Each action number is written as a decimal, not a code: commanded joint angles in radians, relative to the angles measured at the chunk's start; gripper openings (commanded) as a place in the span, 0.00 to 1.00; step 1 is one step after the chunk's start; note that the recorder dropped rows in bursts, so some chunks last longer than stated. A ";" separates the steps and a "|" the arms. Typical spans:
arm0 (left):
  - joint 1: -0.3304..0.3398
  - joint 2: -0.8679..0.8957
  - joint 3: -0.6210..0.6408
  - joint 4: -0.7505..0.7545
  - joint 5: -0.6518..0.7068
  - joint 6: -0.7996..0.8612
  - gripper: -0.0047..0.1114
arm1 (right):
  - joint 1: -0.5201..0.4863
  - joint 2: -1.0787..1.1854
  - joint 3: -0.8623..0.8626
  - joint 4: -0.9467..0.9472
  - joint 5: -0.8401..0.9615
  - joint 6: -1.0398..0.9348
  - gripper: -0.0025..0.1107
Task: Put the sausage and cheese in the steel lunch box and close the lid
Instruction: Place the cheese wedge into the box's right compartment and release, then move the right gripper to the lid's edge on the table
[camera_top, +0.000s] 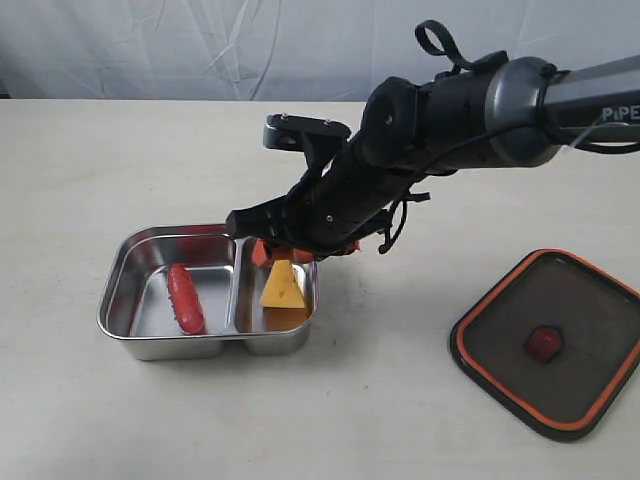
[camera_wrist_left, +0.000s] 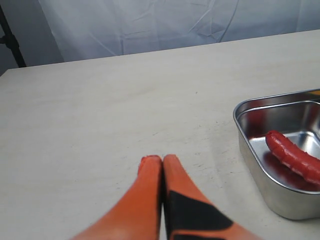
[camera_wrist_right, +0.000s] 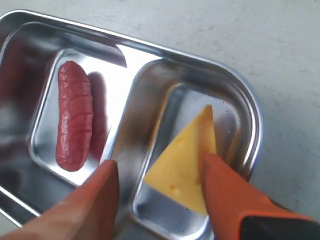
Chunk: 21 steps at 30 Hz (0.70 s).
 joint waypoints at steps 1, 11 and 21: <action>0.000 -0.005 0.002 -0.002 -0.011 0.000 0.04 | -0.002 -0.057 -0.006 0.013 0.035 -0.010 0.47; 0.000 -0.005 0.002 -0.002 -0.011 0.000 0.04 | -0.002 -0.341 -0.001 -0.058 0.312 -0.024 0.47; 0.000 -0.005 0.002 -0.002 -0.011 0.000 0.04 | 0.026 -0.696 0.110 -0.174 0.431 0.000 0.19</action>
